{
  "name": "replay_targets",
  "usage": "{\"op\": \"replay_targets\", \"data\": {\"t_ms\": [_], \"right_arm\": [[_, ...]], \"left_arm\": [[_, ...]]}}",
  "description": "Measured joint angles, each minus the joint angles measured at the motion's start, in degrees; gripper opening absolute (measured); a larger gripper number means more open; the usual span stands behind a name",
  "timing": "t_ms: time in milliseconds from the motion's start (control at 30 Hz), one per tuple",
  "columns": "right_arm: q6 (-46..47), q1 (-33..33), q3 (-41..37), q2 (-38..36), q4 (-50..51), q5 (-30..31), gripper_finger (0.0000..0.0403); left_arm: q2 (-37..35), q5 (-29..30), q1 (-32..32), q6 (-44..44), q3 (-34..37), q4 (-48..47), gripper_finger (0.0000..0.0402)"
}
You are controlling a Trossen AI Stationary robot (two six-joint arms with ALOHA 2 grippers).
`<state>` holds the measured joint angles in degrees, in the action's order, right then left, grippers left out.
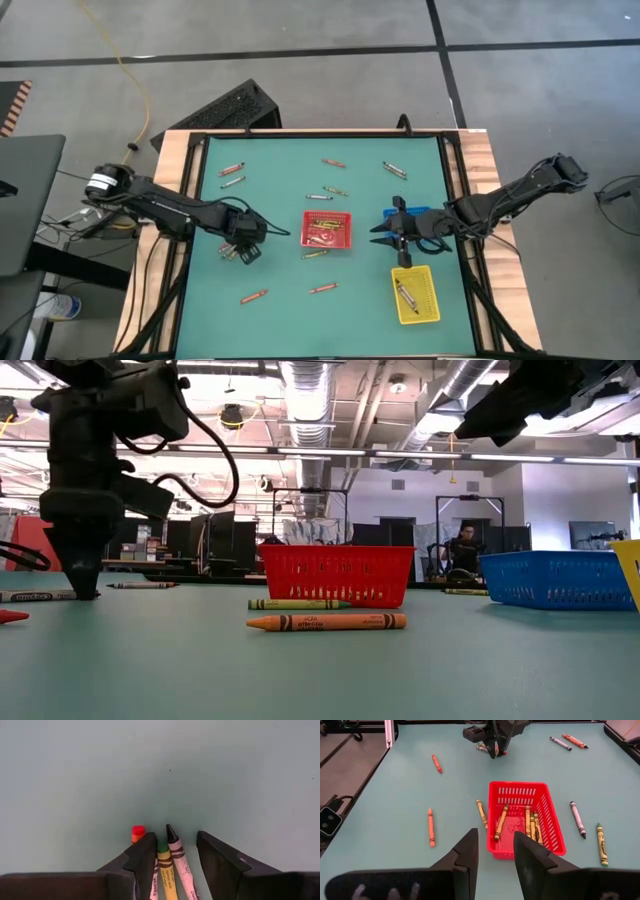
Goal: Sort crayons
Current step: Put the black crayon into the yellow basket
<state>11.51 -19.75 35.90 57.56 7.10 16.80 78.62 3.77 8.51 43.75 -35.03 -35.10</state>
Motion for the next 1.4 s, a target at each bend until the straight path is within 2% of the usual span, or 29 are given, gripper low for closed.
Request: {"op": "replay_targets", "data": {"t_ms": [133,433,667,1033,1300,1400], "right_arm": [[0.0,0.0,0.0,0.0,0.0,0.0,0.0118],[0.0,0.0,0.0,0.0,0.0,0.0,0.0118],[0.1,0.0,0.0,0.0,0.0,0.0,0.0118],[0.7,0.0,0.0,0.0,-0.1,0.0,0.0118],[3.2,0.0,0.0,0.0,-0.3,0.0,0.0118],[3.6,-0.7,0.0,0.0,-0.2,0.0,0.0118]], "left_arm": [[0.1,0.5,0.0,-1.8,0.0,0.0,0.0128],[0.0,1.2,0.1,-7.2,0.1,1.5,0.0055],[0.1,1.9,0.1,-10.2,0.2,2.8,0.0022],[0.2,4.1,-0.1,-19.6,-0.9,14.1,0.0013],[0.2,3.5,0.0,-28.1,-10.1,16.9,0.0012],[0.2,1.3,0.0,-33.7,-12.0,29.0,0.0012]]}}
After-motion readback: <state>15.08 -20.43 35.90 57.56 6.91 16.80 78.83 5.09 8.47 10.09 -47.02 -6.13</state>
